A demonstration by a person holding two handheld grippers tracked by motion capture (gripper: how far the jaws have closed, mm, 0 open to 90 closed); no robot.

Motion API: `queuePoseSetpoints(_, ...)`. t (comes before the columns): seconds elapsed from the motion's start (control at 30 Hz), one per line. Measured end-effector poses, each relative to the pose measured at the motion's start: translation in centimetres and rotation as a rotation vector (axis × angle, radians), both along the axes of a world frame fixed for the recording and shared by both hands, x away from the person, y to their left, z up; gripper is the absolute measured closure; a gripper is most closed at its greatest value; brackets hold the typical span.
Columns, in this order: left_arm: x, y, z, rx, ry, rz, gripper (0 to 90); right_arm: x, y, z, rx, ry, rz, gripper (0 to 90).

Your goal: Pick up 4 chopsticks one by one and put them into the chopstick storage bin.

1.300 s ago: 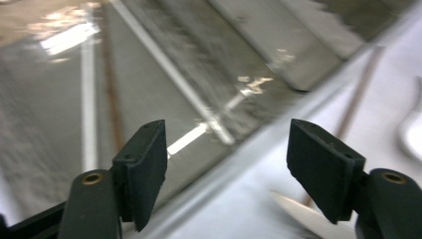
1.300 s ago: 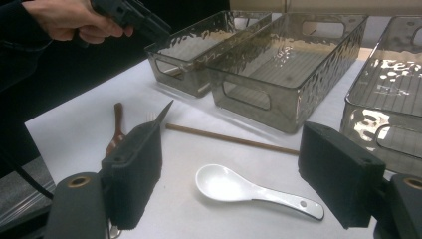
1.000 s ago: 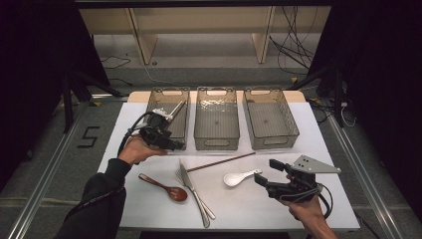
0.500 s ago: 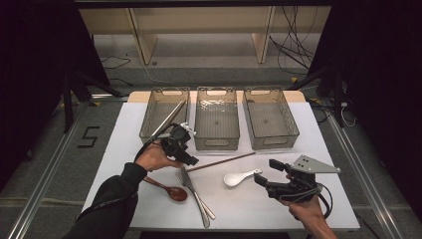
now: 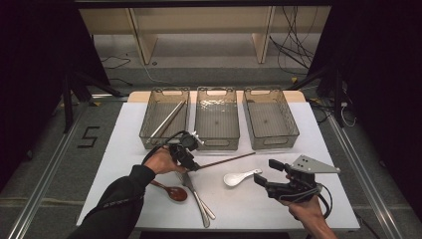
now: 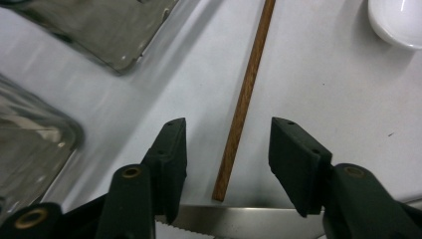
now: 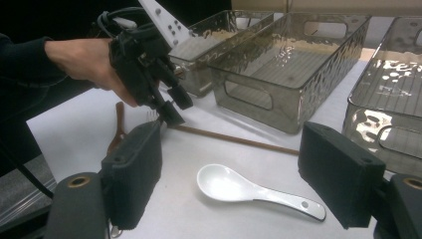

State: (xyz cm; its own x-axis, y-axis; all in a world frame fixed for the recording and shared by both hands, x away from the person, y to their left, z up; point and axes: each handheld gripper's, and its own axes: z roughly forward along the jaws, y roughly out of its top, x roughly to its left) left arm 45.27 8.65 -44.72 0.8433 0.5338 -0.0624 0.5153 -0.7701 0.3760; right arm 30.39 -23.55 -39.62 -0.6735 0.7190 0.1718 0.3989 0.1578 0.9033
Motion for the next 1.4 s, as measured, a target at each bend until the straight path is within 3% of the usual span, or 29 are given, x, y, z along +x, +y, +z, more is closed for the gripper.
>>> queuePoseSetpoints(0.33, 0.0, -0.7, -0.7, 0.043, 0.007, -0.022, 60.6, 0.0, 0.0, 0.0, 0.001, 0.0, 0.0, 26.3)
queuePoseSetpoints(0.8, 0.0, -1.2, -1.5, 0.055, 0.01, -0.049, 72.9, 0.0, 0.0, 0.0, -0.001, 0.001, 0.002, 26.3)
queuePoseSetpoints(1.1, -0.4, -1.6, -1.4, 0.085, -0.033, -0.11, 80.7, 0.0, 0.0, 0.0, -0.002, 0.002, 0.001, 26.3)
queuePoseSetpoints(1.4, -0.8, -1.6, -1.5, 0.077, -0.067, -0.179, 83.6, 0.0, 0.0, 0.0, -0.002, -0.001, 0.0, 26.3)
